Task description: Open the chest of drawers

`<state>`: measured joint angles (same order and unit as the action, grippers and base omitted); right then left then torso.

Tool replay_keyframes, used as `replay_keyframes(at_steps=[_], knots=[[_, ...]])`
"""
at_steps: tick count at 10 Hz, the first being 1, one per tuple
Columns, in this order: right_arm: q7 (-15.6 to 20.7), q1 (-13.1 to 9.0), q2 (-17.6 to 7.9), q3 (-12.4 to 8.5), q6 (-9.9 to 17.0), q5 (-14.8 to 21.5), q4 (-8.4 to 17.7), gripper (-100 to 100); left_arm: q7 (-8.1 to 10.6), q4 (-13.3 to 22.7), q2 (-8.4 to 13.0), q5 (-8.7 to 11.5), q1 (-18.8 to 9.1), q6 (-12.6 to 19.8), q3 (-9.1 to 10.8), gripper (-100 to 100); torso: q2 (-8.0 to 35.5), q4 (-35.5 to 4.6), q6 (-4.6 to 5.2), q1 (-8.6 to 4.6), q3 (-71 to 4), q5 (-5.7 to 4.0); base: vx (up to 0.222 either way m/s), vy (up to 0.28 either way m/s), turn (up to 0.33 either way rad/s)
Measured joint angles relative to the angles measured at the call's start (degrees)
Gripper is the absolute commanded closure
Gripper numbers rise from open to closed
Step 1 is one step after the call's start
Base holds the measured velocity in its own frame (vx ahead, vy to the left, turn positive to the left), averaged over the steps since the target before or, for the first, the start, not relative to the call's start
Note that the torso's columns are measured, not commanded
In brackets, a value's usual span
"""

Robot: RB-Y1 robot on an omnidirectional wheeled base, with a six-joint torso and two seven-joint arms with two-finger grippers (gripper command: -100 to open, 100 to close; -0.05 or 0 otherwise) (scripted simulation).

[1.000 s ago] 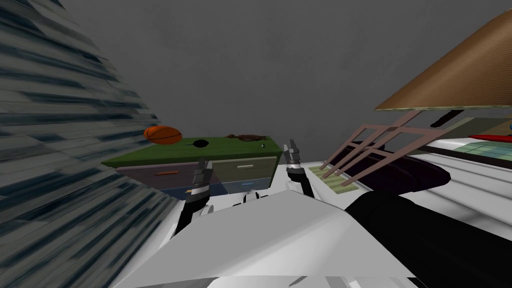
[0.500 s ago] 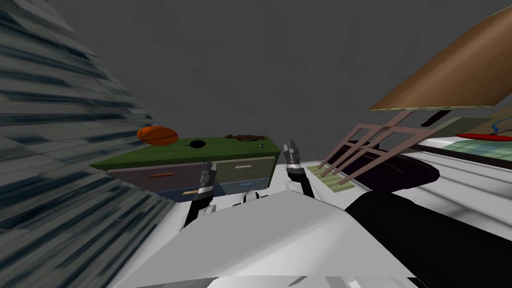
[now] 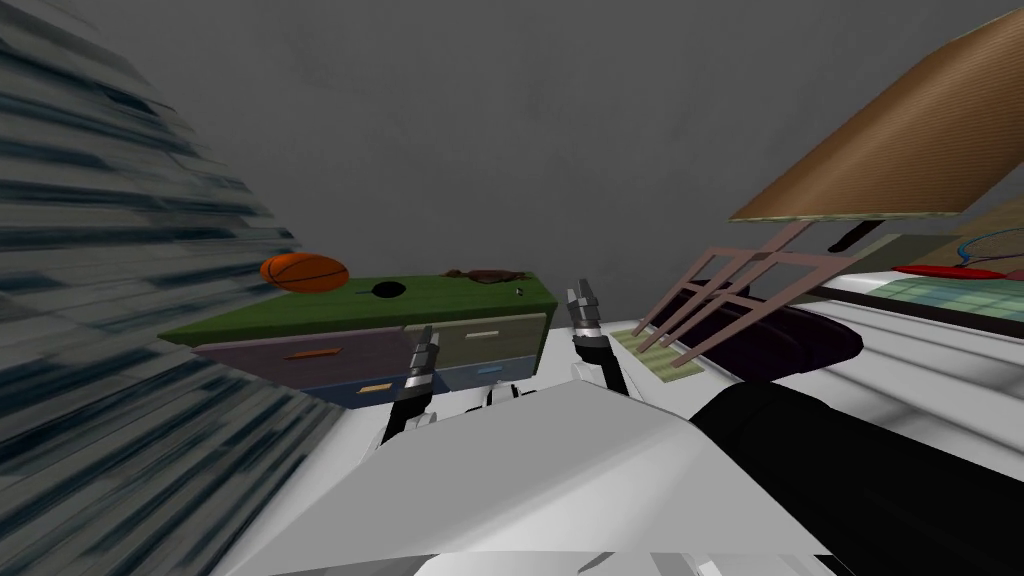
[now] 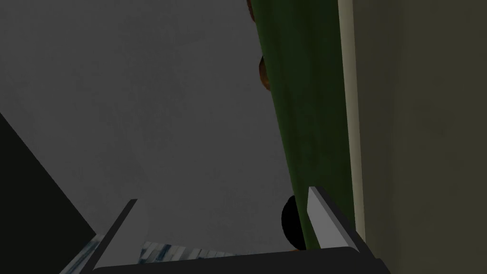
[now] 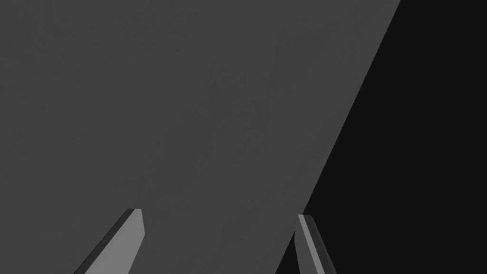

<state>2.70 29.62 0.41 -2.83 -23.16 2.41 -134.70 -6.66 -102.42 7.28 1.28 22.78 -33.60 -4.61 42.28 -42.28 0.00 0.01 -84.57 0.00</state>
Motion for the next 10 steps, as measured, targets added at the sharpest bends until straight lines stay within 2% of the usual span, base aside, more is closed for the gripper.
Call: replay_keyframes(at_steps=[3,6,8,10], knots=[[0.0,0.0,0.0,0.0,0.0,0.0,0.0,0,-0.04,4.4,0.0,-0.6,-1.2,0.2,-0.44,-100,0.0,0.0,0.0,-0.03,0.0,-0.01,0.002,-0.03,-0.034],[0.0,0.0,0.0,0.0,0.0,0.0,0.0,0,0.04,10.6,0.2,-1.1,-3.5,0.0,-0.67,-100,0.0,0.0,0.0,0.0,0.0,0.0,0.001,-0.035,-0.044],[0.0,0.0,0.0,0.0,0.0,0.0,0.0,0,-0.19,14.7,-0.4,-1.9,-4.2,0.2,-1.5,-100,0.0,0.0,0.01,-0.07,0.0,-0.02,0.007,-0.052,-0.046],[0.0,0.0,0.0,0.0,0.0,0.0,0.0,0,-0.32,17.2,-0.7,-2.4,-4.3,0.8,-2.08,-100,0.0,0.0,0.0,0.03,0.0,0.0,0.004,-0.035,-0.032]])
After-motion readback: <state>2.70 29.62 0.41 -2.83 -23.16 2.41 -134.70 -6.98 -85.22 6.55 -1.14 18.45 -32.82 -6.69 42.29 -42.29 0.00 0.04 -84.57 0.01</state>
